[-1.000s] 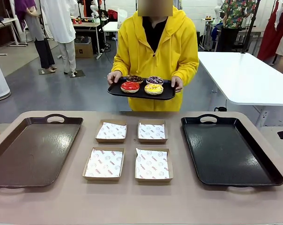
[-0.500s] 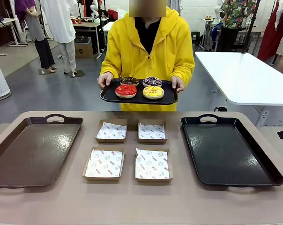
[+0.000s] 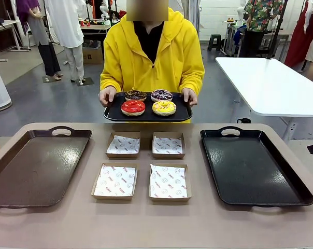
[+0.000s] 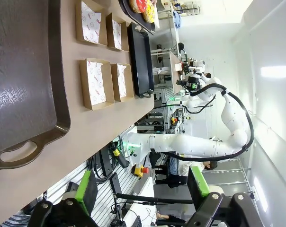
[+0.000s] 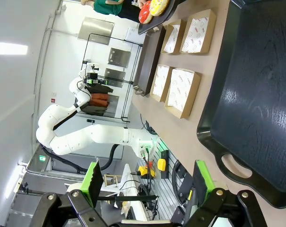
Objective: Individually package the donuts and arrange them on the tray.
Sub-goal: Pick up one Paper togo box.
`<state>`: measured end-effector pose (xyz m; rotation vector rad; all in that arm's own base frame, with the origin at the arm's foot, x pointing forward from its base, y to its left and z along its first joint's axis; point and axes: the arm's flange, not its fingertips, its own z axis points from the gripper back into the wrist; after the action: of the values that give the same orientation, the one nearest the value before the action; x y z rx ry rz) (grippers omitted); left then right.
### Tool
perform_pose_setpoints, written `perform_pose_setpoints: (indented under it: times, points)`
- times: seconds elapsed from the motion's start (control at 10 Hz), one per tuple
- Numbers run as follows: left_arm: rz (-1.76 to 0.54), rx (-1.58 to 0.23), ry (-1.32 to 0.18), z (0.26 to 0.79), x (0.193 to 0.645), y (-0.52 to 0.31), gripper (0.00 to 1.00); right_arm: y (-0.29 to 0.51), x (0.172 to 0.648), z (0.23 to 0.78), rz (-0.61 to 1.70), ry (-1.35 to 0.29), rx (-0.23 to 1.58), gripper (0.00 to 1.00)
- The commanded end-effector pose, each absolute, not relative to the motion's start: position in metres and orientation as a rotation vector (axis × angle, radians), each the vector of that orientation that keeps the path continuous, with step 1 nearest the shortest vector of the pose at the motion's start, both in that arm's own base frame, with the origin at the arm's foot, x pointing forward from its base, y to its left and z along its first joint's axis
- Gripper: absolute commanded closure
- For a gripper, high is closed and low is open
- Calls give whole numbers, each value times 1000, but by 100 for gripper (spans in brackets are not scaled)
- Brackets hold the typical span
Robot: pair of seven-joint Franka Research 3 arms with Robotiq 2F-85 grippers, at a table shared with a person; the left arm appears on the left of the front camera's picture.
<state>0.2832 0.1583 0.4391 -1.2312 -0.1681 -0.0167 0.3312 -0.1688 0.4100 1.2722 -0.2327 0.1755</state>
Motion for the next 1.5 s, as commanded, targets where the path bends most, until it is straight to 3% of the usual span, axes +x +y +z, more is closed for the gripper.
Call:
perform_pose_setpoints:
  times: [0.0, 0.8, 1.4]
  points:
    - [-14, -1242, -173, 439, 282, 158, 0, -169, 332, 410, 179, -233, 1283, 0]
    - [-14, -1242, -173, 439, 282, 158, 0, -168, 331, 410, 176, -232, 1271, 0]
    - [-14, -1242, -173, 439, 282, 158, 0, 7, 385, 480, 289, -66, 816, 0]
